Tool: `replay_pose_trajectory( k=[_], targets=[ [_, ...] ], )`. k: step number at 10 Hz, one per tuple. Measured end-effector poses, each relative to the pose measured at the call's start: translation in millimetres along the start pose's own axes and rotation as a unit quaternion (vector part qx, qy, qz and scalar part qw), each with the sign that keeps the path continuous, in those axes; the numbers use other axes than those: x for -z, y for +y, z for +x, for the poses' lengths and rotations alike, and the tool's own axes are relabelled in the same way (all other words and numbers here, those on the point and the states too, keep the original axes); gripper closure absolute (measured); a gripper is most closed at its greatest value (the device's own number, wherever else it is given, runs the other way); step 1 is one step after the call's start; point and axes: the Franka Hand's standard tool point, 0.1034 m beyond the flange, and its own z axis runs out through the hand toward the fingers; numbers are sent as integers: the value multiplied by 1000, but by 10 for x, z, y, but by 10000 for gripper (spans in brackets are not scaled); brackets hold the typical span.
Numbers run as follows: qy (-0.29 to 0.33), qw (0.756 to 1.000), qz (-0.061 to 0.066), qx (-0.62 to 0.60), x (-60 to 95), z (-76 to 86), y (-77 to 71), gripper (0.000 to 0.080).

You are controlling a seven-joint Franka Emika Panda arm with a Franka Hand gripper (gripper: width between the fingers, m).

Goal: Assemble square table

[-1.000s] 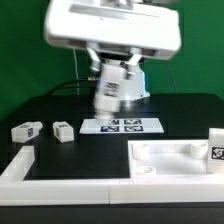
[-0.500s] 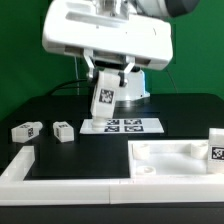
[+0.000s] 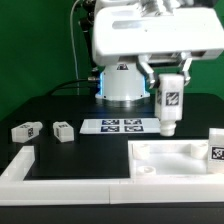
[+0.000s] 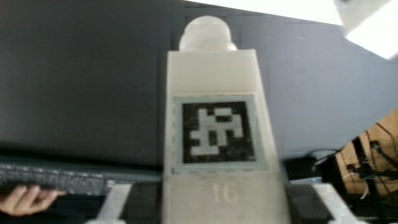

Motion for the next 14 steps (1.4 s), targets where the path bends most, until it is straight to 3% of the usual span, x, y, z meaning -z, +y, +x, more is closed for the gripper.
replay_pose_trajectory(
  k=[4, 5, 6, 7, 8, 9, 12, 14],
  targets=[
    [-9, 1000, 2, 2, -42, -69, 22, 508],
    [-47, 999, 18, 17, -121, -298, 170, 508],
    [-67, 997, 35, 3, -155, -419, 246, 508],
    [-97, 993, 66, 9, -199, -502, 233, 508],
    [-99, 993, 70, 7, -251, -526, 272, 508],
    [-98, 993, 70, 3, -309, -577, 256, 508],
    [-52, 998, 37, -3, -367, -558, 281, 508],
    [-49, 998, 34, -8, -372, -527, 340, 508]
  ],
)
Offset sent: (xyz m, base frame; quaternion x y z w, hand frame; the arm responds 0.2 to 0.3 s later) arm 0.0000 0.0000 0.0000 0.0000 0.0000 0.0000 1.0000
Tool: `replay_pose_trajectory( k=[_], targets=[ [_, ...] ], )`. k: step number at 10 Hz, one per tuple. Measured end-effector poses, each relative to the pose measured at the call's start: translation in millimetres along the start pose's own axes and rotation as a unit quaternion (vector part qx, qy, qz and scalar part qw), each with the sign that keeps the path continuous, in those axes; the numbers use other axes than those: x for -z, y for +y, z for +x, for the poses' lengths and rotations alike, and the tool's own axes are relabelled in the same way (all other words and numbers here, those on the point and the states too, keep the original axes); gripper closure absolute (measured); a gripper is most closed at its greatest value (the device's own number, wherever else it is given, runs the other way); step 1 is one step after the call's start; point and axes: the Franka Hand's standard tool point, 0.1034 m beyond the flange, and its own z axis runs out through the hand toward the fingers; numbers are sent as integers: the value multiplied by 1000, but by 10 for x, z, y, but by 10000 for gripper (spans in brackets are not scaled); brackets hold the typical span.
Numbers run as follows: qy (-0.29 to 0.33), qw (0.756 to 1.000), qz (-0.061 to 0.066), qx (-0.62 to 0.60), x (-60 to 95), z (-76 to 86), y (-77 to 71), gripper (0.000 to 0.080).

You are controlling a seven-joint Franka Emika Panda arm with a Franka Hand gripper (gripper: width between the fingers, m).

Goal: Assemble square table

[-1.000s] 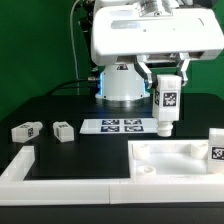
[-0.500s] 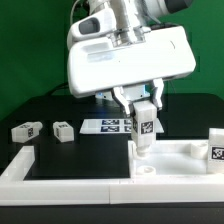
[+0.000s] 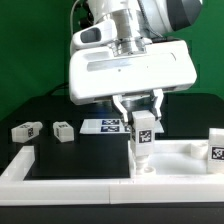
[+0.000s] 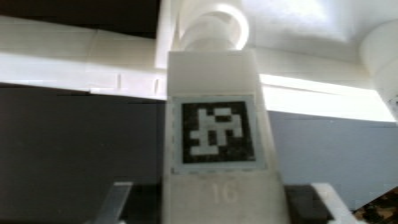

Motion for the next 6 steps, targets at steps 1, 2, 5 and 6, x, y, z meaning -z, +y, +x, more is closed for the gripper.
replay_pose_trajectory(
  k=[1, 2, 5, 6],
  targets=[
    [-1, 1000, 1, -1, -16, -18, -4, 508],
    [-4, 1000, 3, -3, -53, -59, -19, 508],
    [5, 1000, 0, -2, -72, -34, -43, 508],
    [4, 1000, 2, -3, -105, -56, -79, 508]
  ],
)
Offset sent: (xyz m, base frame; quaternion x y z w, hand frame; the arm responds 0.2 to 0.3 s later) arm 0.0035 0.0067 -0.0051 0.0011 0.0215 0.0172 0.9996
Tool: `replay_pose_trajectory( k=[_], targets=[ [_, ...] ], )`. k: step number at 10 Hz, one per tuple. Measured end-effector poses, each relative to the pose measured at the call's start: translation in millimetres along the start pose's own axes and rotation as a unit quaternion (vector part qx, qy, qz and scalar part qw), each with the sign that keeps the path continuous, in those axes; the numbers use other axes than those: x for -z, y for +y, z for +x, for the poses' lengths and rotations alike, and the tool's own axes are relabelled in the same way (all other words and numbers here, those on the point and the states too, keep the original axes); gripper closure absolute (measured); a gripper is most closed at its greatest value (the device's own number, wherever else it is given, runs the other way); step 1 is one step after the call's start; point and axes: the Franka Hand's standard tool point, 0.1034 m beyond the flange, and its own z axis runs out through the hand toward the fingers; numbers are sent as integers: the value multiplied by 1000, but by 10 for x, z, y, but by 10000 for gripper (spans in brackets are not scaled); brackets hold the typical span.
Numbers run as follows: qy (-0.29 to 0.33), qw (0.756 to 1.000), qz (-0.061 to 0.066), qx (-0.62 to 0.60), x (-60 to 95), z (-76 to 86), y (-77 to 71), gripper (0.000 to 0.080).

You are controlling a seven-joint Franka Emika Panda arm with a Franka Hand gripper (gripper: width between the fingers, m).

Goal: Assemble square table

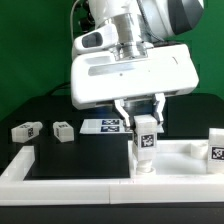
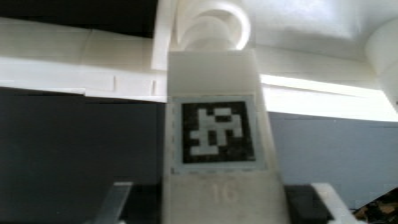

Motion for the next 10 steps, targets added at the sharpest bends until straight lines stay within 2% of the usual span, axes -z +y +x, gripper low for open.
replay_pose_trajectory(
  k=[3, 6, 9, 10],
  targets=[
    [-2, 1000, 2, -6, -70, -64, -43, 508],
    [14, 1000, -15, -12, -107, -111, -53, 508],
    [13, 1000, -15, -13, -108, -112, -48, 508],
    [13, 1000, -15, -13, -108, -112, -47, 320]
  ],
)
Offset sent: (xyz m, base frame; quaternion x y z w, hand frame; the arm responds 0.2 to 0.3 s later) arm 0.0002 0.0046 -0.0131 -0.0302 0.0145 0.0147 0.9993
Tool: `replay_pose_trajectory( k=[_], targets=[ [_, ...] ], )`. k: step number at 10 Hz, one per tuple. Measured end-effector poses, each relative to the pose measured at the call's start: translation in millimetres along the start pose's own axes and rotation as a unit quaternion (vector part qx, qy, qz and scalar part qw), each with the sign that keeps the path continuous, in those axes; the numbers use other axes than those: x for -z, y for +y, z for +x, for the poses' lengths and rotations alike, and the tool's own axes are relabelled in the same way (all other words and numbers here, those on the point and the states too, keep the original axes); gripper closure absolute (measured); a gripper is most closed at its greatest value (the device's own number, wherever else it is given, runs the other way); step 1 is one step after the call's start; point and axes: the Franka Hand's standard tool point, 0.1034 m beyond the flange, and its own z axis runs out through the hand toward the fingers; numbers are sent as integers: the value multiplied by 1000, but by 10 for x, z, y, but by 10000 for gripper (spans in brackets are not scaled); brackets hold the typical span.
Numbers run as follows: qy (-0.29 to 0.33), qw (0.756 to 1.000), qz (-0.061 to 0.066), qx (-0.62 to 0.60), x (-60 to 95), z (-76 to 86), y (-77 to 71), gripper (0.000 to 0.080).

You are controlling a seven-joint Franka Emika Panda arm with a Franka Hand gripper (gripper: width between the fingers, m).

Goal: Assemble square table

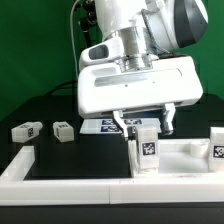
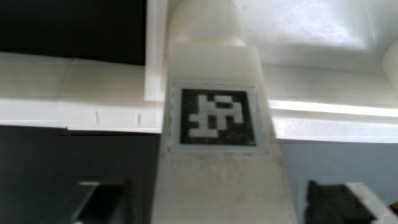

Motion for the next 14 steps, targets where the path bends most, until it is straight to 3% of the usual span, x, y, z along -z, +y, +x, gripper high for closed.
replay_pose_trajectory(
  k=[1, 2, 7, 8, 10, 11, 12, 13, 14],
  targets=[
    [0, 1000, 0, 0, 0, 0, 0, 188],
    [0, 1000, 0, 0, -1, -1, 0, 162],
    [-5, 1000, 1, -8, -2, -10, 7, 151],
    [-30, 999, 8, -39, 43, -6, 19, 151],
    [-63, 996, 8, -66, 125, 81, 17, 151],
    [-64, 996, 2, -66, 123, 91, 120, 151],
    [-85, 994, 13, -71, 104, 73, 135, 151],
    [-125, 988, 38, -85, 75, 67, 40, 151],
    [-154, 982, 54, -90, 51, 100, -36, 151]
  ],
)
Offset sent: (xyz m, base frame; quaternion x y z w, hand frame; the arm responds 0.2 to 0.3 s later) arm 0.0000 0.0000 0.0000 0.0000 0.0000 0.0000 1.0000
